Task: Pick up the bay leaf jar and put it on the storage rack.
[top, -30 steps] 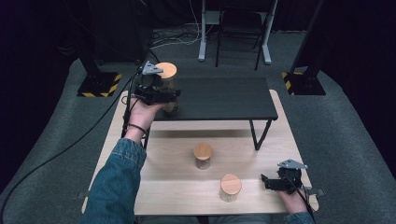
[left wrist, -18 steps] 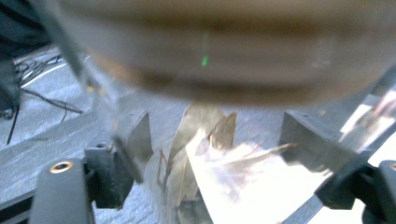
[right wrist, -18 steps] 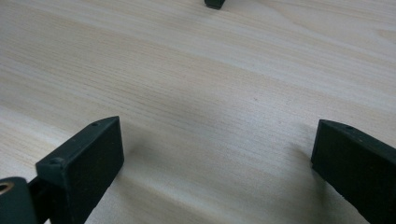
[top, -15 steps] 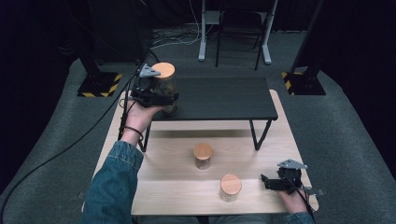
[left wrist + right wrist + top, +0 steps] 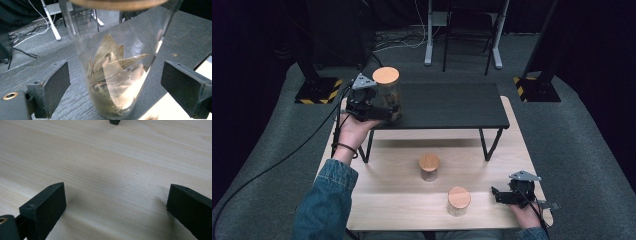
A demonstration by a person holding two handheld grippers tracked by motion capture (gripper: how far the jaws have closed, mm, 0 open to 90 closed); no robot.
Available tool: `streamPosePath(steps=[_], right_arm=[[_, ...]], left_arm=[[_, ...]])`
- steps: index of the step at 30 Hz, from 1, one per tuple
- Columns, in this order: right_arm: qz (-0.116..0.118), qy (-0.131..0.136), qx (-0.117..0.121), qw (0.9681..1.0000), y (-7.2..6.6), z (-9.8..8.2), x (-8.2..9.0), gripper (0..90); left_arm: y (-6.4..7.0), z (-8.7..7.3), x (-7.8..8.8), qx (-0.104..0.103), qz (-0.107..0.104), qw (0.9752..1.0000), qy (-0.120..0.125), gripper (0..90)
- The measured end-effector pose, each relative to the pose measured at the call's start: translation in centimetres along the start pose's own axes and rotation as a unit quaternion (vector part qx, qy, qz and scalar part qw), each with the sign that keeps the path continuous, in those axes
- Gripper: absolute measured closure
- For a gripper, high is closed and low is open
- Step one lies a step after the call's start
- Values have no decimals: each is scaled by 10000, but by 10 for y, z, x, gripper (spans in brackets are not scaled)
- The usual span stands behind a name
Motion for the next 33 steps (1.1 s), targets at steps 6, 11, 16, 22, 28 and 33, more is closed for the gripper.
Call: streamPosePath(steps=[6,11,16,22,28,33], right_arm=[[-1,-3,4,10000,0,0,0,15],[-1,-3,5,10000,0,0,0,15],[-2,-2,8,10000,0,0,0,15],[-3,-4,1,10000,0,0,0,15],[-4,-3,1,10000,0,0,0,15],[-5,-2,5,10000,0,0,0,15]], left_arm=[[3,-8,11,-33,-37,10000,54,73],[4,-13,18,-73,5,9999,81,73],[6,-21,30,-73,19,9998,159,67],[9,-32,41,-48,-9,9998,199,54],[13,-40,53,-54,2,9996,262,39],[17,-48,61,-106,45,9996,243,27]])
Point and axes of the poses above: each handheld gripper's, and its own axes: x roughly backward along the jaws, z roughly out of its top, y roughly to its right, the point moved 10 cm from there along -x, roughly forward along the jaws, and after that the axes turned 2 degrees about y, right-handed, at the moved point
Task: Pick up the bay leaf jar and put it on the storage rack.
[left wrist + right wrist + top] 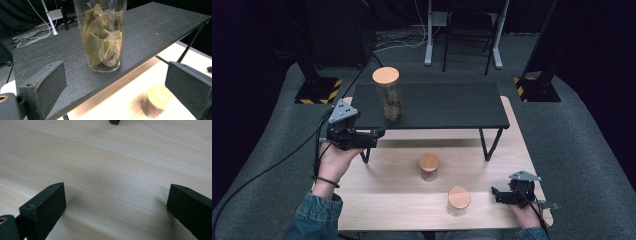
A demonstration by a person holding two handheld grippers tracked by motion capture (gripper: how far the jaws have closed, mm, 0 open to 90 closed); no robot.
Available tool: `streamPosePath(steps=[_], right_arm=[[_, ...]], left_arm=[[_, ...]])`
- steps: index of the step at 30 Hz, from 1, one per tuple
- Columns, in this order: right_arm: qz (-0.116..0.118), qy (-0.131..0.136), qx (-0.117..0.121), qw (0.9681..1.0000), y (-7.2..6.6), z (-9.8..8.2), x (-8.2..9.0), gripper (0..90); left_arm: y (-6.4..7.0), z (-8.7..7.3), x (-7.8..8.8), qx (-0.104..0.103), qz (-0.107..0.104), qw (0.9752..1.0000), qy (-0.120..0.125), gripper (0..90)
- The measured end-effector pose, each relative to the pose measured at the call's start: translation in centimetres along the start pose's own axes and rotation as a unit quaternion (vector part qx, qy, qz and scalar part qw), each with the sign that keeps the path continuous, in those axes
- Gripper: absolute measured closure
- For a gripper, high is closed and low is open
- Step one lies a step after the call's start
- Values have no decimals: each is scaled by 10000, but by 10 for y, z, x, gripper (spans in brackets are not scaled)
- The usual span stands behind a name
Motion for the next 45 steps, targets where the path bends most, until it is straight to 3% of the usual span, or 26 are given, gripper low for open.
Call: streamPosePath(steps=[10,14,20,38,45], right_arm=[[-3,0,-6,10000,0,0,0,15],[-2,-1,-7,10000,0,0,0,15],[-4,-1,-7,10000,0,0,0,15],[-6,-1,-14,10000,0,0,0,15],[-6,-1,-15,10000,0,0,0,15]], left_arm=[[9,-17,12,-76,29,9999,75,24],[11,-23,18,40,-48,9998,213,24],[13,-37,26,44,2,9996,286,25],[14,-93,35,106,107,9996,252,32],[17,-117,35,26,210,9996,170,36]])
Point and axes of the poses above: each handheld gripper's, and its own axes: x roughly backward along the jaws, z roughly out of its top, y roughly to its right, the point moved 10 cm from there along -x, roughly forward along the jaws, and after that the axes turned 2 degrees about y, right-handed, at the moved point
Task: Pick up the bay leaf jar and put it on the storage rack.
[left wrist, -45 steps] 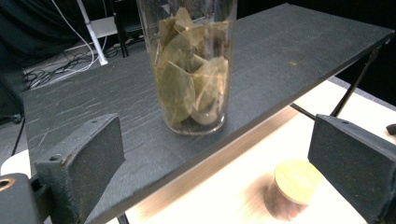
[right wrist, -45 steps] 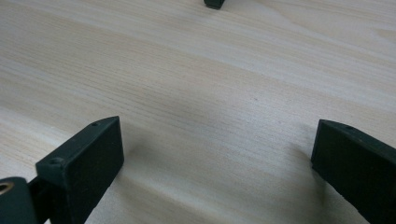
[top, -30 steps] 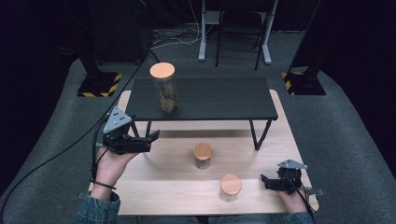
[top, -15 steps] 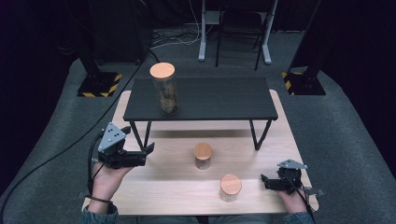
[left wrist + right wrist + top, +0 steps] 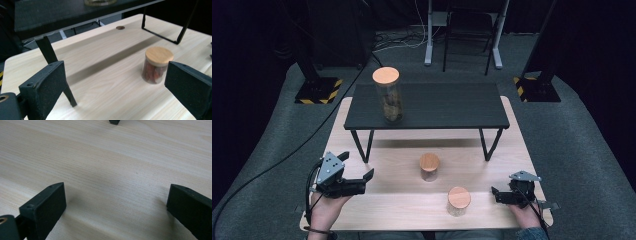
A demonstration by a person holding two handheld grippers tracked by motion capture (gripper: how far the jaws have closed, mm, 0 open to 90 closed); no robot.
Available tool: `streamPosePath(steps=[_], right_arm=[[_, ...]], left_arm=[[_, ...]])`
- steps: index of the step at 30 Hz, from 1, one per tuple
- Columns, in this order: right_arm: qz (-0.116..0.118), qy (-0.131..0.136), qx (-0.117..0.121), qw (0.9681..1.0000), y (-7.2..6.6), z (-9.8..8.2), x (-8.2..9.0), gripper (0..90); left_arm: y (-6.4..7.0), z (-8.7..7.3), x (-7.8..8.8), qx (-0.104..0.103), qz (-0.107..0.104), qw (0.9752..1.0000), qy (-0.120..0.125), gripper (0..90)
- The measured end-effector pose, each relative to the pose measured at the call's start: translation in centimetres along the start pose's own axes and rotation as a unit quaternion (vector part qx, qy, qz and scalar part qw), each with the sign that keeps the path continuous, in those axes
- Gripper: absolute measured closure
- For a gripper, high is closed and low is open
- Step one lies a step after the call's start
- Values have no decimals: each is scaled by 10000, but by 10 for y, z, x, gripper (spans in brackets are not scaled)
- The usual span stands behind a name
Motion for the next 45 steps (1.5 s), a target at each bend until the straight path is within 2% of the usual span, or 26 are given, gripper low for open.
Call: streamPosePath(steps=[16,22,29,31,40,45], right_arm=[[1,0,2,10000,0,0,0,15],[0,0,2,10000,0,0,0,15],[-1,0,6,10000,0,0,0,15],[-1,0,4,10000,0,0,0,15],[0,1,8,10000,0,0,0,14],[0,2,7,10000,0,0,0,15]], left_arm=[[1,-44,-13,5,-20,9996,-282,36],[-7,-60,-20,157,20,9992,-367,36],[-13,-73,-26,241,53,9986,-458,36],[-15,-81,-30,293,44,9979,-574,37],[-19,-98,-40,423,4,9961,-773,36],[-19,-109,-46,420,-2,9948,-927,37]])
Point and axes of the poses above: each handheld gripper's, and its own axes: x roughly backward along the jaws, z roughly out of its top, y roughly to its right, the point moved 10 cm from there along -x, roughly forward along the jaws, and after that the axes turned 2 degrees about y, right-handed, at the moved point
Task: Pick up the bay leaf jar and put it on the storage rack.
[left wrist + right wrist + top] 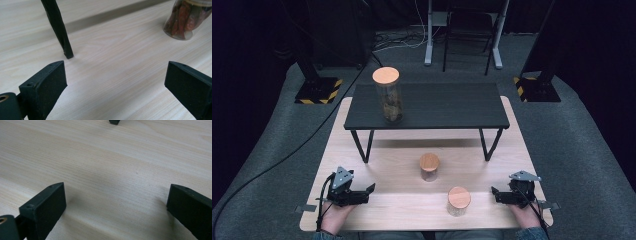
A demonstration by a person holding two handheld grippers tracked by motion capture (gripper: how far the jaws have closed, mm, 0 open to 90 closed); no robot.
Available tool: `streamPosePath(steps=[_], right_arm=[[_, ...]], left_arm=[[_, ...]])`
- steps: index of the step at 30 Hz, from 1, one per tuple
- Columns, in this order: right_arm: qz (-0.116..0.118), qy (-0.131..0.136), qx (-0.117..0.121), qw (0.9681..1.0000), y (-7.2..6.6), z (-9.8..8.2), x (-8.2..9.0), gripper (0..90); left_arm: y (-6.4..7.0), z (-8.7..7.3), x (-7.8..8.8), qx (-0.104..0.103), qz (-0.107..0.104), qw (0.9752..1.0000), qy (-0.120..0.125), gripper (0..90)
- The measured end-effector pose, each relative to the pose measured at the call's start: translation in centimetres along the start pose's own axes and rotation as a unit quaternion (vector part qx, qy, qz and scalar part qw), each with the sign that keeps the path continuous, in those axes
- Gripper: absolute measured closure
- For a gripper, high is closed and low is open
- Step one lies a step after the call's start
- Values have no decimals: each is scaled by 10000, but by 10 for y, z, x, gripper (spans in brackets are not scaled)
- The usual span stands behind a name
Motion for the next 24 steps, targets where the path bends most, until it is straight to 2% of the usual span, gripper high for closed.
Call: streamPosePath(steps=[5,13,15,18,24], right_arm=[[0,0,1,10000,0,0,0,15],[2,2,0,10000,0,0,0,14],[3,1,1,10000,0,0,0,14],[3,2,0,10000,0,0,0,14],[3,2,-1,10000,0,0,0,14]], left_arm=[[1,-4,-4,-9,-34,10000,-84,37],[-6,-20,-12,65,6,9995,-316,37],[-6,-22,-13,132,-37,9993,-336,37],[-7,-24,-15,129,-12,9992,-384,42],[-7,-33,-19,168,-41,9980,-609,43]])
Point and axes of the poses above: each handheld gripper's, and its own axes: x roughly backward along the jaws, z roughly out of its top, y roughly to its right, the point moved 10 cm from there along -x, roughly forward along the jaws, and after that the axes turned 2 degrees about y, right-handed, at the moved point
